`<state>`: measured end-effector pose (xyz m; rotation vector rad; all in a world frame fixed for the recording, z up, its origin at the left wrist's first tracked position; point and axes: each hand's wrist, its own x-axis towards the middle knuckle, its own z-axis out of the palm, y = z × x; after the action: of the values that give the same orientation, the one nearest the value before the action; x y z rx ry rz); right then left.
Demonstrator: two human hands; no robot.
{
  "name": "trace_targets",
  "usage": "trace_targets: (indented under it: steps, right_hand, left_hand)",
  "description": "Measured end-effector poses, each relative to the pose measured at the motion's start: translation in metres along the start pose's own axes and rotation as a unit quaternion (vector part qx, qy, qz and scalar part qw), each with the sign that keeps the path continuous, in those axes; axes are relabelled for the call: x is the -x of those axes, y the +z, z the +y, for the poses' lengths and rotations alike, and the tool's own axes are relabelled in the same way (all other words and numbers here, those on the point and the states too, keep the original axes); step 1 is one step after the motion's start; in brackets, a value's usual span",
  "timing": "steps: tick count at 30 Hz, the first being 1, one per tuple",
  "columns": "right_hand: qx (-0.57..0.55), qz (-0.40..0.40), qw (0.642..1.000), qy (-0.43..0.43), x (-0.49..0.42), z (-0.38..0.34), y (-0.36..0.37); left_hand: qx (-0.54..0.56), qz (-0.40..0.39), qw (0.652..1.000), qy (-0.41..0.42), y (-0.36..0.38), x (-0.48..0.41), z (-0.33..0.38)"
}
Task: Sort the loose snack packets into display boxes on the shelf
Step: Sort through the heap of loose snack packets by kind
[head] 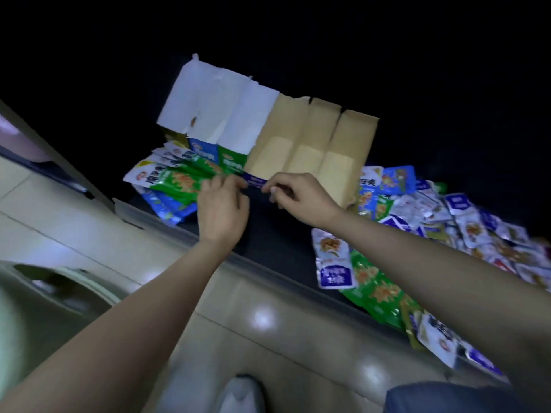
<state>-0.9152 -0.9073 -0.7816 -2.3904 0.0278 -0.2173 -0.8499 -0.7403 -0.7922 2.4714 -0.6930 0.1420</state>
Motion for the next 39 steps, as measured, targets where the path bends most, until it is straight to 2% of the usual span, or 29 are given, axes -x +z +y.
trace_targets:
  steps: [3, 7, 8, 9, 11, 13, 14, 17, 19, 23, 32, 35, 37, 39]
  right_hand:
    - [0.05, 0.02, 0.996, 0.066, 0.057, 0.027, -0.042]
    - [0.14, 0.076, 0.977, 0.142, 0.137, 0.067, -0.08]
    - [0.165, 0.07, 0.969, 0.172, 0.153, 0.076, -0.086]
    - [0.192, 0.035, 0.958, 0.21, 0.169, 0.085, -0.09]
    - [0.231, -0.086, 0.933, 0.264, 0.195, 0.097, -0.095]
    - [0.239, -0.156, 0.924, 0.255, 0.216, 0.103, -0.097]
    - [0.23, -0.151, 0.93, 0.243, 0.224, 0.105, -0.096]
    - [0.189, -0.059, 0.955, 0.219, 0.242, 0.106, -0.098]
    - [0.178, -0.029, 0.96, 0.213, 0.253, 0.106, -0.095]
    - [0.227, -0.105, 0.944, 0.218, 0.277, 0.109, -0.073]
    - [0.27, -0.096, 0.926, 0.245, 0.297, 0.143, -0.107]
    - [0.267, -0.084, 0.919, 0.279, 0.301, 0.149, -0.114]
    - [0.255, -0.049, 0.923, 0.286, 0.295, 0.144, -0.111]
    - [0.233, 0.006, 0.94, 0.248, 0.285, 0.131, -0.102]
  left_hand:
    - [0.069, -0.105, 0.99, 0.071, 0.029, 0.019, 0.05]
    - [0.032, -0.265, 0.963, 0.045, 0.073, 0.053, 0.1]
    - [0.005, -0.293, 0.955, 0.036, 0.081, 0.061, 0.109]
    - [-0.024, -0.316, 0.948, 0.031, 0.088, 0.068, 0.117]
    - [-0.064, -0.341, 0.937, 0.032, 0.098, 0.079, 0.131]
    - [-0.075, -0.331, 0.94, 0.044, 0.103, 0.086, 0.142]
    - [-0.074, -0.314, 0.945, 0.05, 0.104, 0.088, 0.146]
    - [-0.064, -0.267, 0.959, 0.076, 0.106, 0.09, 0.157]
    - [-0.107, -0.279, 0.95, 0.094, 0.108, 0.094, 0.164]
    - [-0.149, -0.297, 0.94, 0.074, 0.117, 0.104, 0.171]
    - [-0.024, -0.253, 0.967, 0.034, 0.119, 0.093, 0.166]
    - [0.043, -0.241, 0.969, -0.007, 0.121, 0.089, 0.163]
    - [0.075, -0.234, 0.969, -0.039, 0.122, 0.085, 0.162]
    - [0.084, -0.231, 0.968, -0.053, 0.123, 0.083, 0.161]
